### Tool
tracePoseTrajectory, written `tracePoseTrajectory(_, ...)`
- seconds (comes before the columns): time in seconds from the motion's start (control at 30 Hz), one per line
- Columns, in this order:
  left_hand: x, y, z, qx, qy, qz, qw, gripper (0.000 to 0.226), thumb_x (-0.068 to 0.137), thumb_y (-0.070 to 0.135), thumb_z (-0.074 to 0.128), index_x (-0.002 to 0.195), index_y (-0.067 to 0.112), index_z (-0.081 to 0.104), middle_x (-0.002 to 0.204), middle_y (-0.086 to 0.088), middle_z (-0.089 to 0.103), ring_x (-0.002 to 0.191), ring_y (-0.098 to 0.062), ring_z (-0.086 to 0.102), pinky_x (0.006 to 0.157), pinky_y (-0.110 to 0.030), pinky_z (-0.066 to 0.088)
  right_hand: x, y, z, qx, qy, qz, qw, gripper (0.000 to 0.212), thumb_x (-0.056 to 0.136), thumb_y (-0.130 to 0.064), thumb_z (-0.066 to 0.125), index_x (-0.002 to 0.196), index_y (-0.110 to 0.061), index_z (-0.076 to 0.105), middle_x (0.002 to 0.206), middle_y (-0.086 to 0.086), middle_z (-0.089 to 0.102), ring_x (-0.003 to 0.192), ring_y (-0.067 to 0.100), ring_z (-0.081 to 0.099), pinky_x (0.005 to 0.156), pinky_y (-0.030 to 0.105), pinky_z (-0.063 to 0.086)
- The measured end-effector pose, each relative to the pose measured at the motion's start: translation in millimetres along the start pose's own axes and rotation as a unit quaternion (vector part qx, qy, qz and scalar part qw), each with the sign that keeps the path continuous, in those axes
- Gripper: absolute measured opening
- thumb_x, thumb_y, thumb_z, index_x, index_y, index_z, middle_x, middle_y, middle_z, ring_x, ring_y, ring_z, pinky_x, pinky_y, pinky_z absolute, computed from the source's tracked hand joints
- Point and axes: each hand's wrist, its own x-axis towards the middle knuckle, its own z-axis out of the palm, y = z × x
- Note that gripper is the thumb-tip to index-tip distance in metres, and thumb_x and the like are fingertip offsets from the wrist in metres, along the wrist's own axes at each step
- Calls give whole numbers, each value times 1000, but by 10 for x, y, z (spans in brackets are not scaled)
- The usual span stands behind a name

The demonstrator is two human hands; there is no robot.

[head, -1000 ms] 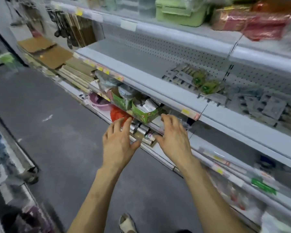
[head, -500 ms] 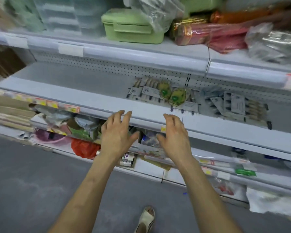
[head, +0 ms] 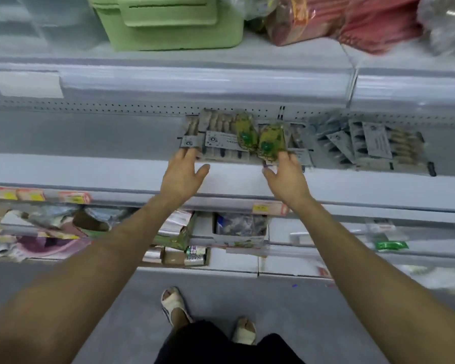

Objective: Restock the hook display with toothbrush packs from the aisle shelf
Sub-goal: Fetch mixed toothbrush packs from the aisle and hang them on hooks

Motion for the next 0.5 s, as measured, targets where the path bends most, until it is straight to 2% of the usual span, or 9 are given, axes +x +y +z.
tracePoseTrajectory(0.1, 314, -80, 64, -4, -29, -14, 999, 56, 102, 33, 63, 151, 11, 48, 148, -23, 49, 135, -43, 46, 113, -46, 40, 208, 56, -20, -9, 1, 61, 998, 39, 104, -27, 61, 127, 4, 60, 125, 30, 60, 117, 46, 56, 97, 45, 50)
tracePoseTrajectory(0.17, 503, -109, 87, -13, -37, -17, 999, 58, 101, 28, 63, 153, 11, 45, 149, -24, 48, 135, -44, 44, 112, -44, 37, 323, 79, -52, -27, 1, 74, 997, 38, 104, -22, 59, 127, 9, 62, 121, 34, 63, 116, 48, 57, 93, 47, 51)
tracePoseTrajectory(0.27, 772, -144, 97, -25, -55, -34, 998, 64, 101, 28, 64, 158, 15, 40, 147, -24, 51, 132, -45, 49, 108, -46, 43, 564, 144, -16, -44, 8, 69, 997, 62, 97, -19, 63, 153, -6, 42, 144, 29, 50, 132, 46, 45, 102, 48, 46)
tracePoseTrajectory(0.33, 902, -151, 133, -40, -60, -55, 996, 64, 103, 31, 63, 159, 18, 38, 146, -24, 54, 129, -43, 54, 107, -47, 47, 715, 207, 84, -55, 2, 73, 996, 73, 94, -23, 63, 160, -13, 31, 152, 26, 43, 135, 46, 42, 107, 49, 43)
tracePoseTrajectory(0.4, 993, -141, 161, -66, -57, -71, 994, 63, 103, 34, 63, 159, 18, 40, 147, -21, 57, 129, -41, 58, 108, -49, 49, 808, 215, 149, -55, -2, 89, 995, 74, 98, -32, 61, 162, -16, 27, 156, 24, 40, 136, 45, 44, 109, 49, 43)
tracePoseTrajectory(0.5, 1148, -201, 273, -108, -55, -76, 990, 62, 99, 42, 66, 152, 18, 46, 148, -14, 58, 130, -38, 58, 108, -50, 49, 934, 205, 207, -65, -1, 70, 995, 74, 102, -39, 58, 163, -16, 24, 162, 19, 37, 142, 41, 43, 115, 45, 37)
